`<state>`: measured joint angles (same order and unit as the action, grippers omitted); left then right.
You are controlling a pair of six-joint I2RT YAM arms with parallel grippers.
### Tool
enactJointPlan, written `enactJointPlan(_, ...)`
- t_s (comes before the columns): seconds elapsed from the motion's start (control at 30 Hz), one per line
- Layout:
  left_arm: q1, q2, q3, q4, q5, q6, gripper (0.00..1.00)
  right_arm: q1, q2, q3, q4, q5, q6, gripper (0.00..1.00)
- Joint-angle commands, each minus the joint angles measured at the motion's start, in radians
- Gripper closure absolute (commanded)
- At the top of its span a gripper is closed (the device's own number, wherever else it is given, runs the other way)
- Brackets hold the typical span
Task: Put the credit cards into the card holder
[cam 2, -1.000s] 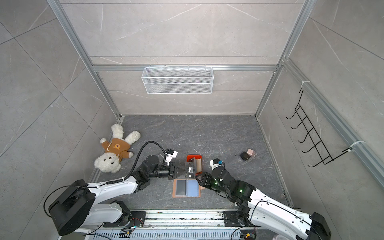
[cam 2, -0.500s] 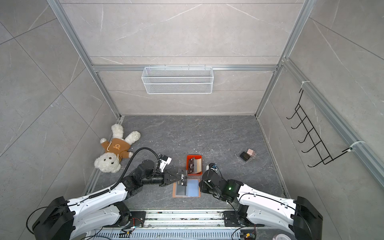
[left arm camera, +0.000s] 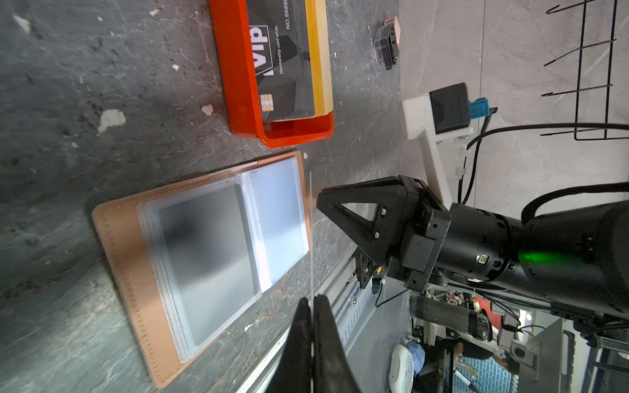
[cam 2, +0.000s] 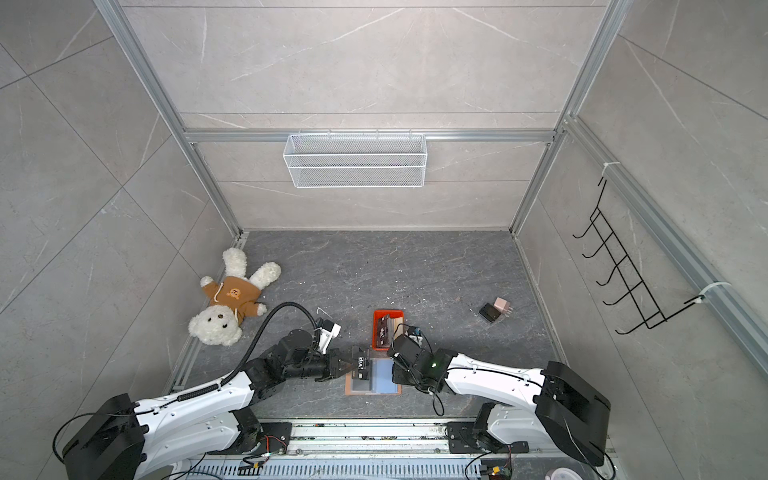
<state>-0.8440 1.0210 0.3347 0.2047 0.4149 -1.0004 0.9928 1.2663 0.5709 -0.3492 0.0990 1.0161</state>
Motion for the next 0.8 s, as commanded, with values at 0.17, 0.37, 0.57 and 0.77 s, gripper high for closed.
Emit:
enactJointPlan(0.17,-0.025,-0.004,0.0,0.012,-0.061,0.036,1.0,0.006,0.037,0.007,-0.016,0.016,-0.005,0.86)
enactJointPlan(0.37,-0.039,0.008,0.001,0.015,-0.074,0.037,1.0,0.007,0.069,0.01,0.0,0.018,-0.016,0.89)
enactJointPlan(0.57,-0.046,0.01,-0.003,0.015,-0.083,0.031,1.0,0.006,0.1,0.026,0.016,0.023,-0.037,0.91)
enactJointPlan(0.77,-0.049,0.019,-0.013,0.014,-0.094,0.02,1.0,0.005,0.113,0.037,0.019,0.034,-0.044,0.91)
